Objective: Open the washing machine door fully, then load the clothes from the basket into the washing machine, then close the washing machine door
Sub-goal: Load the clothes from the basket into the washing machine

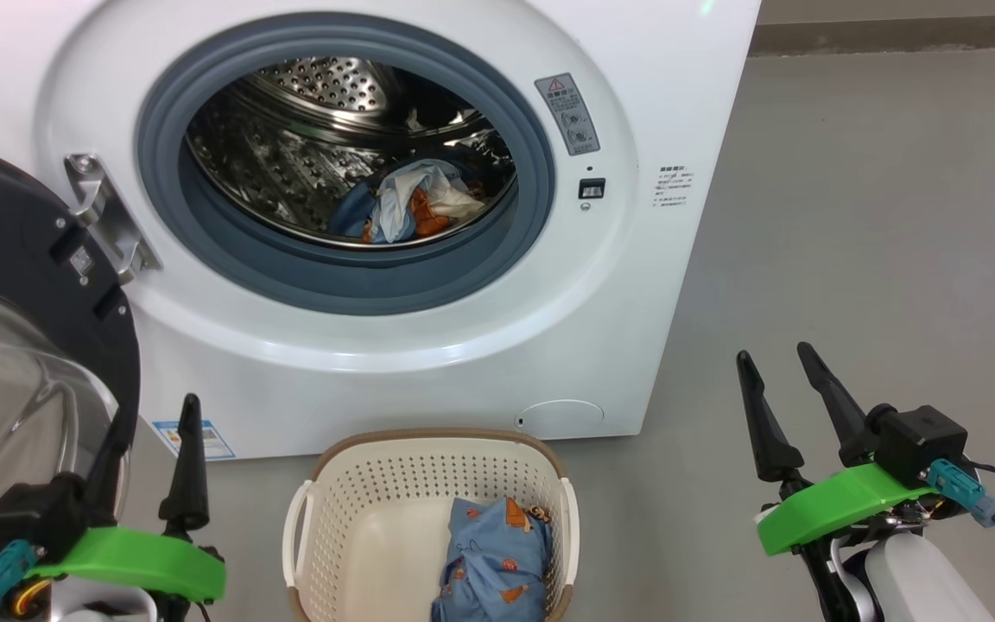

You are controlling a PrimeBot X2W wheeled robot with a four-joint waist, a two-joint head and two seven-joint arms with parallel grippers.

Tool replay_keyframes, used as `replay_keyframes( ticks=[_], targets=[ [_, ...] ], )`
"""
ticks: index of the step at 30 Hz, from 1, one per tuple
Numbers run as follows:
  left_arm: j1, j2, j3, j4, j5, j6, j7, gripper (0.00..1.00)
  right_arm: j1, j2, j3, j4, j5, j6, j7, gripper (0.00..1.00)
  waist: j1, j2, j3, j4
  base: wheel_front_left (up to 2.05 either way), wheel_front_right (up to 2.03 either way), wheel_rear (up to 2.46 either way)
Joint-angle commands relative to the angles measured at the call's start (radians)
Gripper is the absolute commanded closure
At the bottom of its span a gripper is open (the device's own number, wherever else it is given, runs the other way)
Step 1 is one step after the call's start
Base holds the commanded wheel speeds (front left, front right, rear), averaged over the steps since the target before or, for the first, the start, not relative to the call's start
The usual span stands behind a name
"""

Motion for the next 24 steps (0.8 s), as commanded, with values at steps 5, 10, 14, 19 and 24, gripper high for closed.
replay_keyframes(
  ticks=[5,10,14,19,24],
  targets=[
    [0.023,0.045,0.050,-0.096,-0.012,0.033,0.014,0.00,0.005,-0.012,0.021,-0.023,0.014,0.004,-0.008,0.00,-0.0001,-0.0001,-0.006,-0.002,0.00,0.00,0.00],
    [0.041,0.048,0.052,-0.124,-0.016,0.045,0.022,0.00,0.006,-0.013,0.024,-0.021,0.017,0.004,-0.008,0.00,-0.0001,-0.0001,-0.009,-0.005,0.00,0.00,0.00],
    [0.052,0.048,0.050,-0.140,-0.018,0.054,0.028,0.00,0.003,-0.016,0.026,-0.020,0.020,0.004,-0.008,0.00,-0.0001,-0.0001,-0.010,-0.008,0.00,0.00,0.00],
    [0.058,0.046,0.048,-0.151,-0.022,0.060,0.030,0.00,0.000,-0.018,0.027,-0.019,0.019,0.004,-0.008,0.00,-0.0001,-0.0001,-0.008,-0.010,0.00,0.00,0.00],
    [0.061,0.046,0.048,-0.157,-0.027,0.062,0.030,0.00,-0.003,-0.019,0.027,-0.016,0.018,0.004,-0.008,0.00,-0.0001,-0.0001,-0.006,-0.011,0.00,0.00,0.00]
  ],
)
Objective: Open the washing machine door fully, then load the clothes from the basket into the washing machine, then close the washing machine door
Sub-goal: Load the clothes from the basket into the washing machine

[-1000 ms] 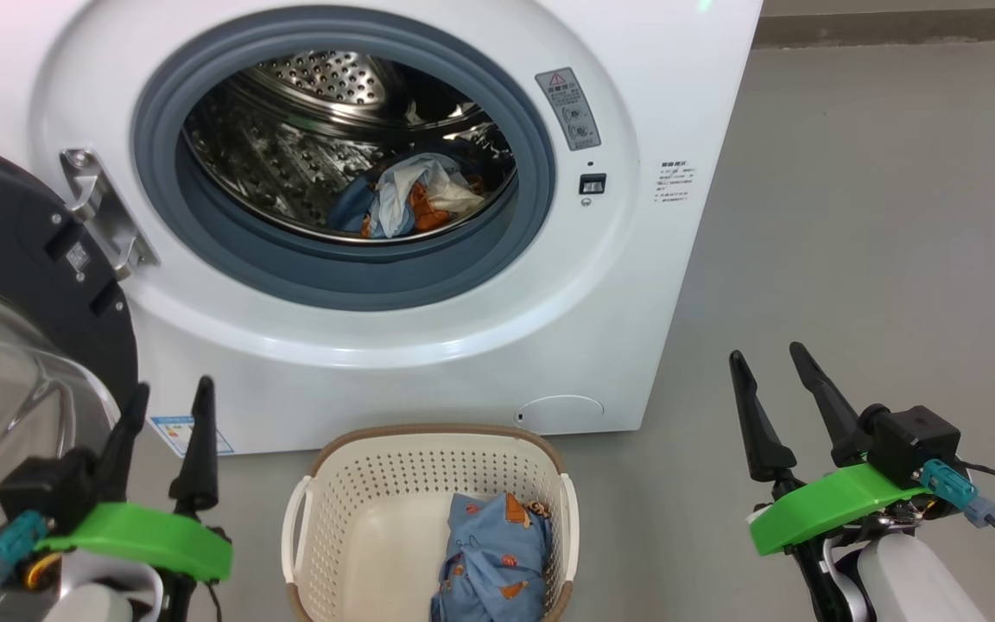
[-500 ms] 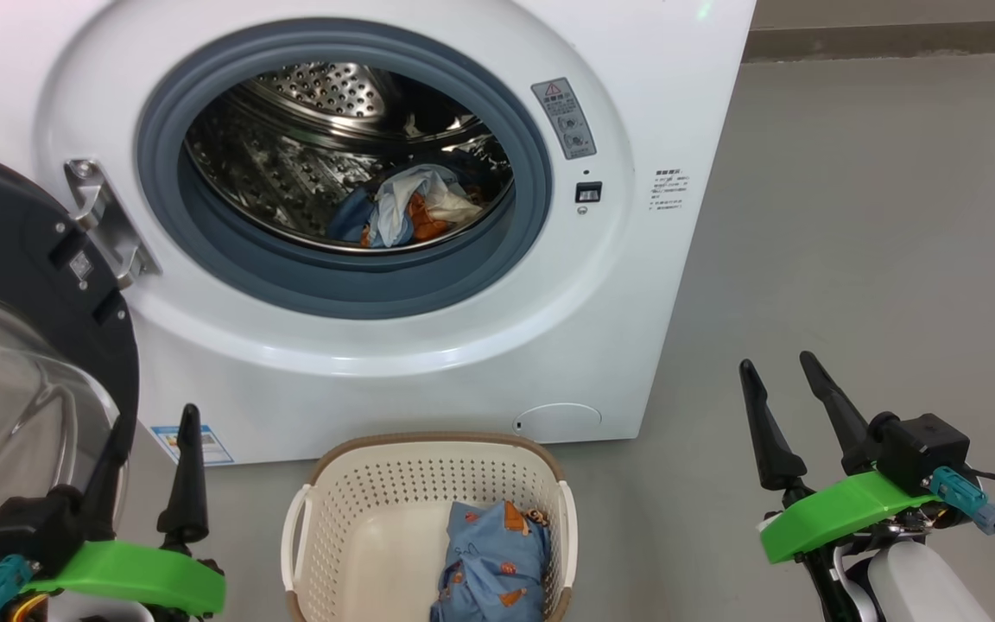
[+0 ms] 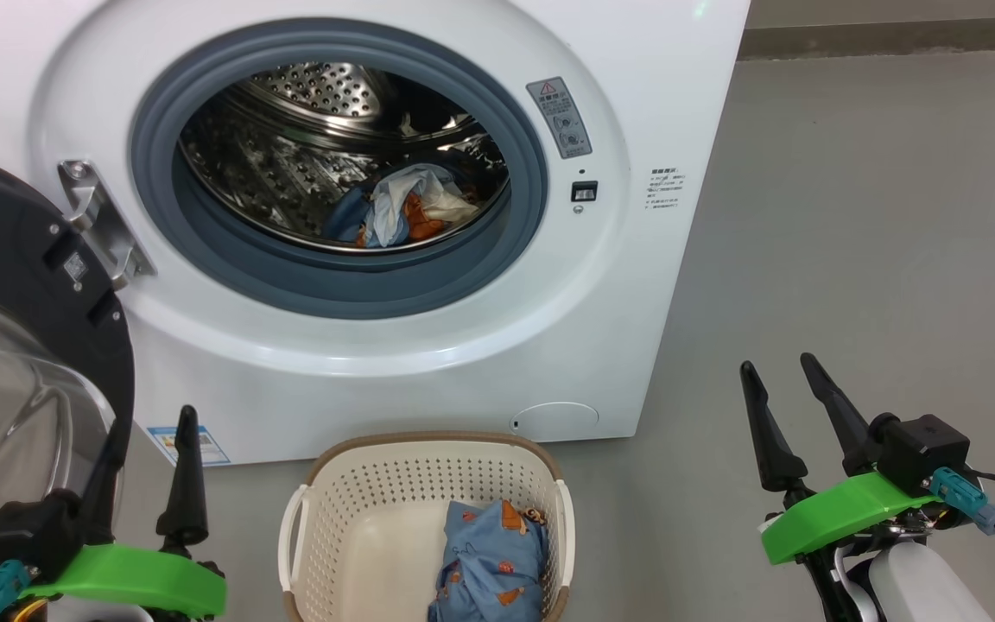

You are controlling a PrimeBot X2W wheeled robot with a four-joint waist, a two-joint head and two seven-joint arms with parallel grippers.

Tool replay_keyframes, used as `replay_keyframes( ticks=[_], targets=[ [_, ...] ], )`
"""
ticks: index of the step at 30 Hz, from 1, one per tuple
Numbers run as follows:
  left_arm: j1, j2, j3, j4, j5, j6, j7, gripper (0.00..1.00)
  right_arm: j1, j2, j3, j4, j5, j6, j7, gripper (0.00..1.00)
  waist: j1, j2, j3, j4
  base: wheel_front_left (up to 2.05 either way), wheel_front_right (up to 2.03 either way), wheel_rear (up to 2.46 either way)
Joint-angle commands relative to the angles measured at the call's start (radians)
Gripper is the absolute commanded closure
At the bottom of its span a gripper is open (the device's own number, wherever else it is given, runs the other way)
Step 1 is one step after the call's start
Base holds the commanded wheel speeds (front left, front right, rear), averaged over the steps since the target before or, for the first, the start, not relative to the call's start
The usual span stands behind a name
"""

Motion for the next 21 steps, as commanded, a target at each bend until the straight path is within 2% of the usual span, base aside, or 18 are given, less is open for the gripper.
replay_keyframes(
  ticks=[1,21],
  targets=[
    [-0.015,0.030,0.040,-0.031,-0.013,0.005,0.002,0.00,-0.020,-0.007,0.025,-0.020,0.007,0.004,-0.008,0.00,0.0000,0.0000,0.001,0.000,0.00,0.00,0.00],
    [-0.014,0.034,0.026,-0.044,-0.019,0.006,0.005,0.00,-0.024,0.000,0.020,-0.028,-0.003,0.004,-0.008,0.00,0.0000,0.0000,0.028,-0.013,0.00,0.00,0.00]
  ],
)
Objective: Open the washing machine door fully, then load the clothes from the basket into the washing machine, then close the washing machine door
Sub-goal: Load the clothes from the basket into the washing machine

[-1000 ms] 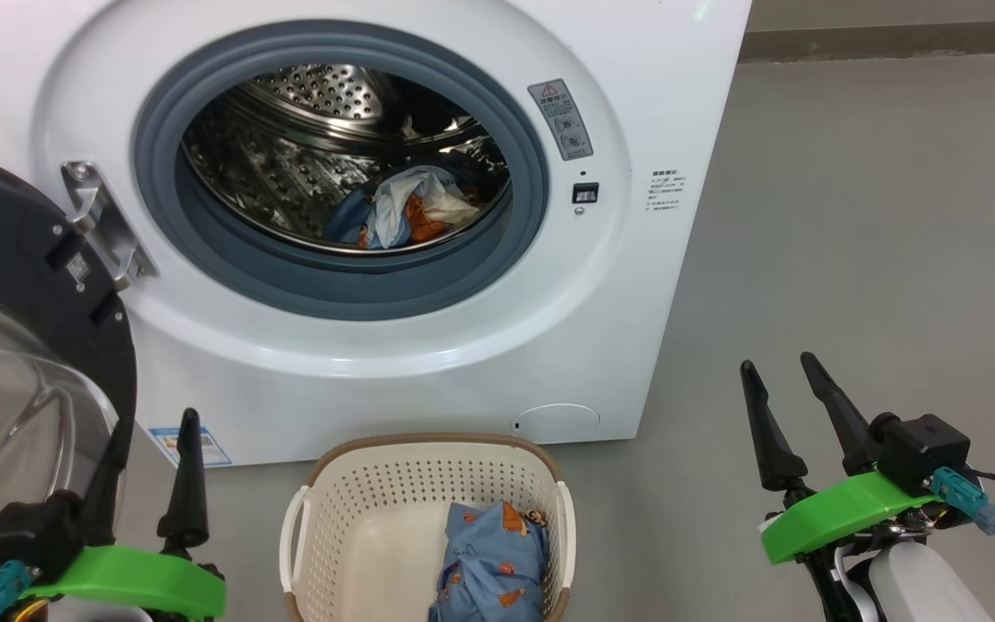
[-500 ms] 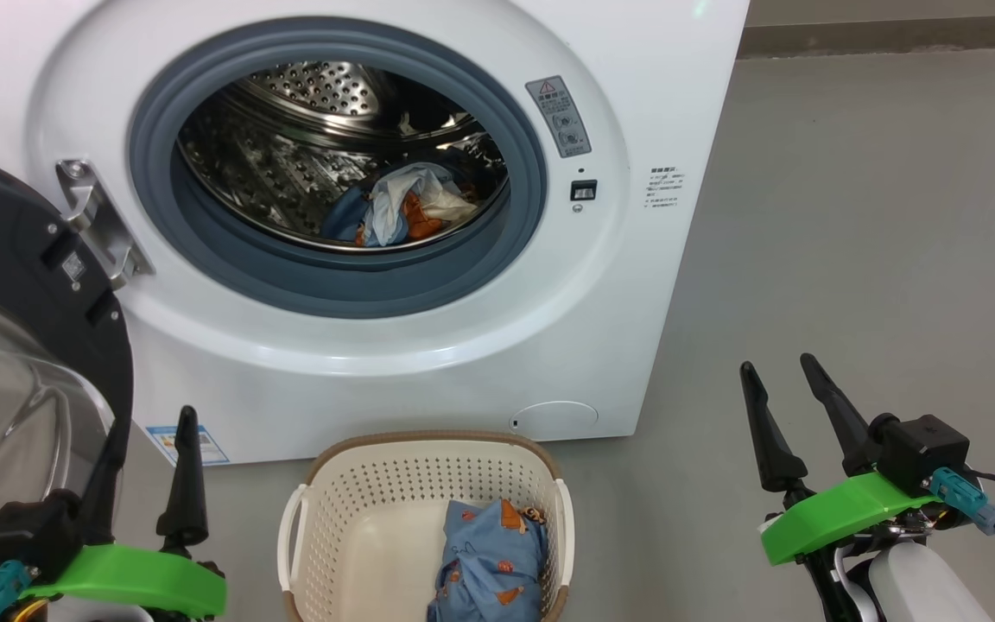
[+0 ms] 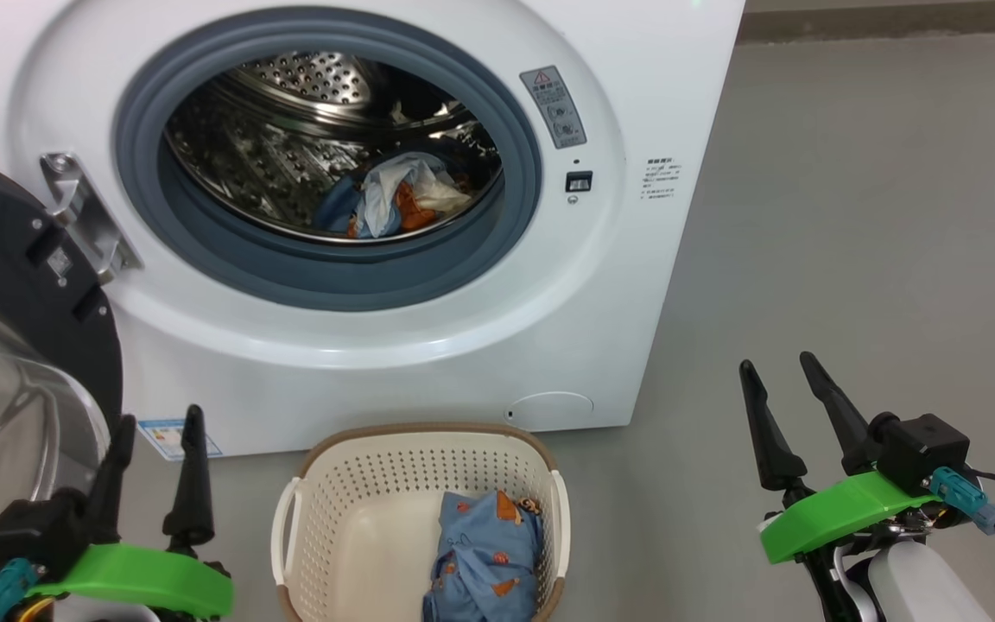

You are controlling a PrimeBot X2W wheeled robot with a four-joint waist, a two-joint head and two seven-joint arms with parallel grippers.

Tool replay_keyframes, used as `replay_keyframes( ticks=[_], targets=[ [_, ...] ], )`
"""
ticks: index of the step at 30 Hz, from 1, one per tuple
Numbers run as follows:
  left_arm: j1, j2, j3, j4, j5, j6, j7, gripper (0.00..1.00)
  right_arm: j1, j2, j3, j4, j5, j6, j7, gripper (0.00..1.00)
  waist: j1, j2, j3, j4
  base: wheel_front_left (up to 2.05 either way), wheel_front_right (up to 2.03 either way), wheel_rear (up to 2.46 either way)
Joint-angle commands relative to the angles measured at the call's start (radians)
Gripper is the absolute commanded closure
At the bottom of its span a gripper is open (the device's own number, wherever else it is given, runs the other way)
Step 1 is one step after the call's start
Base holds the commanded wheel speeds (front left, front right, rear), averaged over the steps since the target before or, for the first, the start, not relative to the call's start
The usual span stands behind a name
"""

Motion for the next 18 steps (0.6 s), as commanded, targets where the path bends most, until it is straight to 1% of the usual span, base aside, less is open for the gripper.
replay_keyframes(
  ticks=[1,9,11,12,13,18],
  targets=[
    [-0.016,0.031,0.028,-0.029,-0.017,-0.001,0.001,0.00,-0.024,0.000,0.019,-0.028,-0.004,0.004,-0.008,0.00,0.0000,0.0000,0.015,-0.005,0.00,0.00,0.00],
    [-0.040,0.027,-0.003,-0.005,-0.018,-0.028,0.019,0.00,-0.029,0.018,0.005,-0.044,-0.023,0.004,-0.008,0.00,0.0000,0.0000,0.075,-0.022,0.00,0.00,0.00],
    [-0.051,0.029,-0.011,0.010,-0.020,-0.040,0.028,0.00,-0.032,0.024,0.000,-0.049,-0.030,0.004,-0.008,0.00,0.0000,0.0000,0.096,-0.030,0.00,0.00,0.00],
    [-0.062,0.032,-0.019,0.029,-0.022,-0.055,0.034,0.00,-0.034,0.031,-0.003,-0.054,-0.037,0.004,-0.008,0.00,0.0000,0.0000,0.118,-0.040,0.00,0.00,0.00],
    [-0.062,0.032,-0.019,0.029,-0.022,-0.055,0.034,0.00,-0.034,0.031,-0.003,-0.054,-0.037,0.004,-0.008,0.00,0.0000,0.0000,0.118,-0.040,0.00,0.00,0.00],
    [-0.089,0.035,-0.038,0.079,-0.028,-0.087,0.050,0.00,-0.037,0.041,-0.013,-0.067,-0.051,0.004,-0.008,0.00,0.0000,0.0000,0.172,-0.071,0.00,0.00,0.00]
  ],
)
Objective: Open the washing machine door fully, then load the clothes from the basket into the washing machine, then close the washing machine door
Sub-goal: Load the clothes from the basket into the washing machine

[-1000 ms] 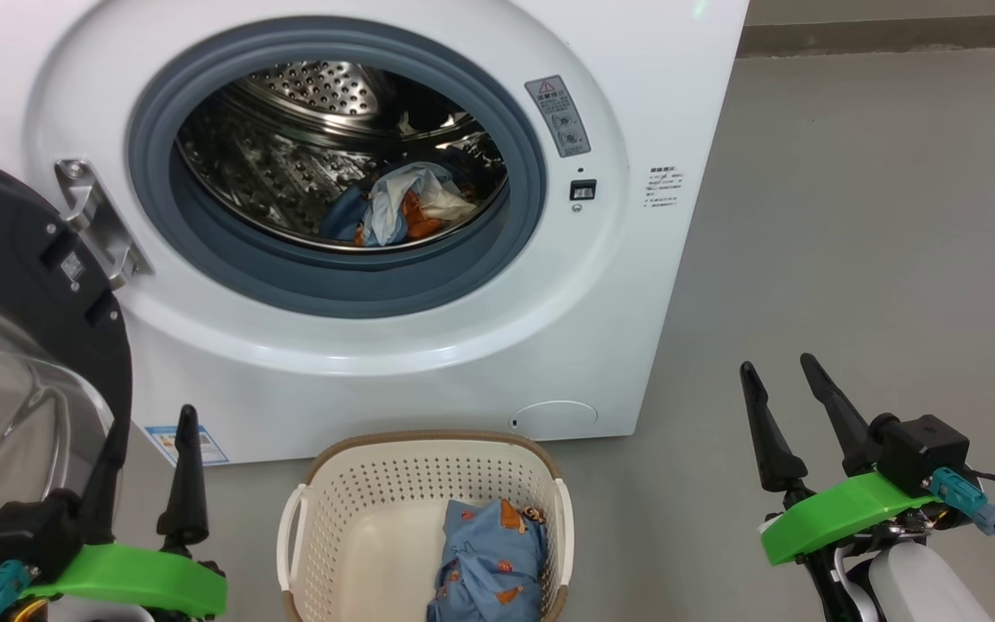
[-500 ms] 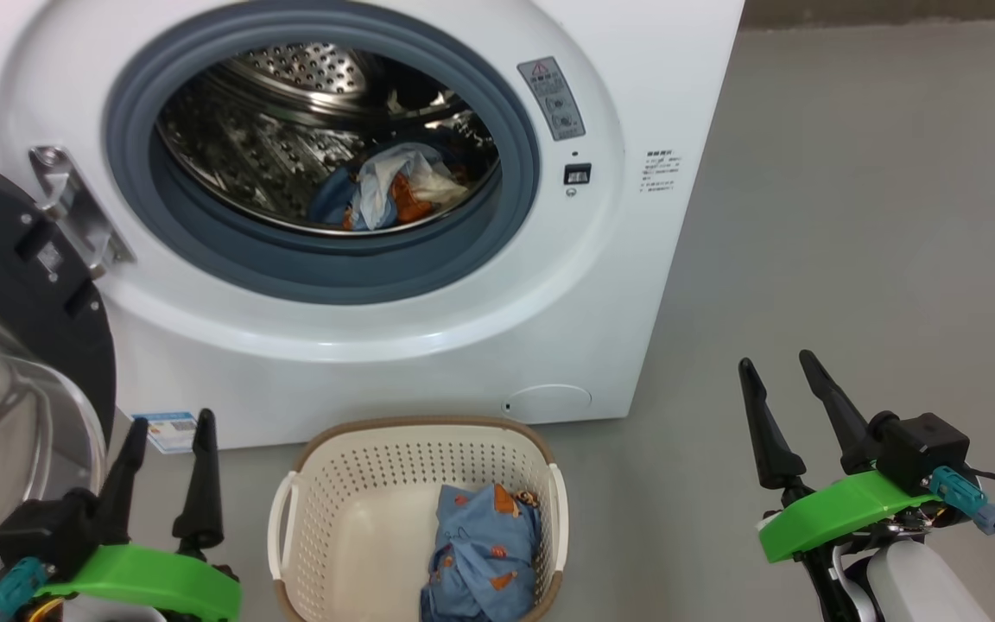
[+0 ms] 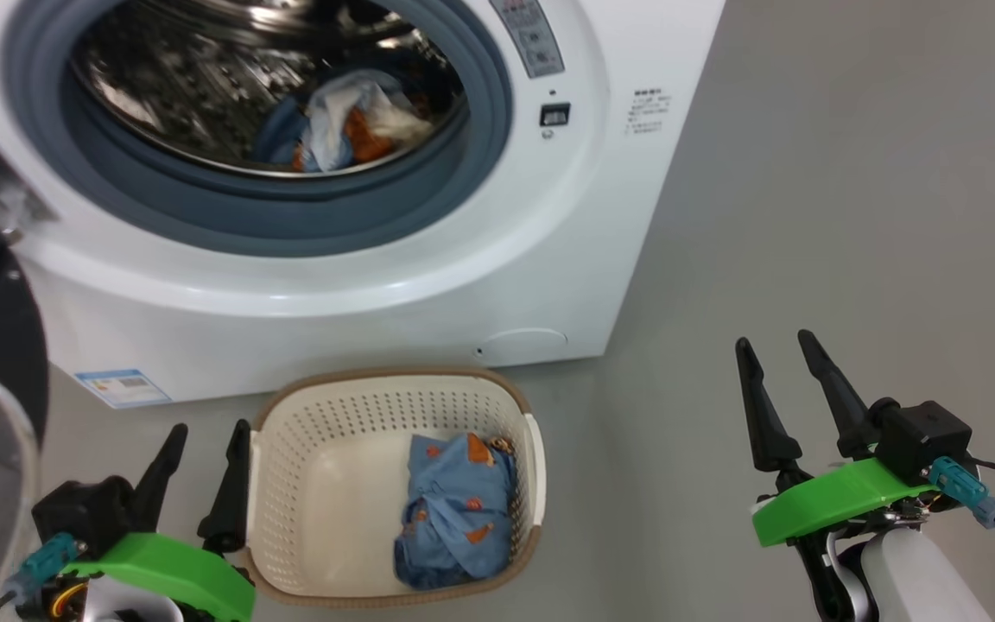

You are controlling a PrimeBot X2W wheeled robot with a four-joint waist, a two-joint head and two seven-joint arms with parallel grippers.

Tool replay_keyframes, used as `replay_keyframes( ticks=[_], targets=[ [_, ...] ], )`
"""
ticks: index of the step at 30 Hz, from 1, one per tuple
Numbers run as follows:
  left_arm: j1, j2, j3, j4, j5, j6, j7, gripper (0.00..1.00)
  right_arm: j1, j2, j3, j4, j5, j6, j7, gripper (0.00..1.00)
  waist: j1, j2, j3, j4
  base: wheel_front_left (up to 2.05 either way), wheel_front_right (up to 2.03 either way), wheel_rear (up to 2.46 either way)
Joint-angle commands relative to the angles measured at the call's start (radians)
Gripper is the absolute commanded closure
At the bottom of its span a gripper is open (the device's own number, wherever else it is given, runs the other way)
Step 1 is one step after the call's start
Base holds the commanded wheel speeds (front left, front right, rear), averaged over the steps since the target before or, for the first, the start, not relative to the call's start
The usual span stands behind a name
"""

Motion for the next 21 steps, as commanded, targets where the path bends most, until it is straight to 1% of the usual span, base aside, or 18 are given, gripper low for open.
replay_keyframes(
  ticks=[1,3,4,7,13,21],
  targets=[
    [-0.052,0.035,0.027,0.007,-0.003,-0.016,0.005,0.00,-0.030,0.004,0.017,-0.033,-0.017,0.004,-0.008,0.00,-0.0001,0.0000,0.054,-0.039,0.00,0.00,0.00],
    [-0.060,0.035,0.023,0.021,-0.004,-0.024,0.007,0.00,-0.032,0.005,0.016,-0.036,-0.019,0.004,-0.008,0.00,-0.0001,0.0000,0.065,-0.045,0.00,0.00,0.00],
    [-0.077,0.037,0.015,0.049,-0.003,-0.037,0.014,0.00,-0.036,0.006,0.017,-0.042,-0.022,0.004,-0.008,0.00,-0.0001,0.0000,0.085,-0.058,0.00,0.00,0.00],
    [-0.100,0.040,0.004,0.087,-0.003,-0.056,0.023,0.00,-0.038,0.007,0.023,-0.055,-0.008,0.004,-0.008,0.00,-0.0001,0.0000,0.115,-0.073,0.00,0.00,0.00],
    [-0.152,0.046,-0.022,0.156,-0.003,-0.091,0.048,0.00,-0.041,0.007,0.026,-0.078,0.012,0.004,-0.008,0.00,-0.0001,0.0000,0.180,-0.089,0.00,0.00,0.00],
    [-0.245,0.047,-0.100,0.269,0.004,-0.132,0.107,0.00,-0.058,0.007,0.038,-0.105,0.037,0.004,-0.008,0.00,-0.0001,0.0000,0.283,-0.097,0.00,0.00,0.00]
  ],
)
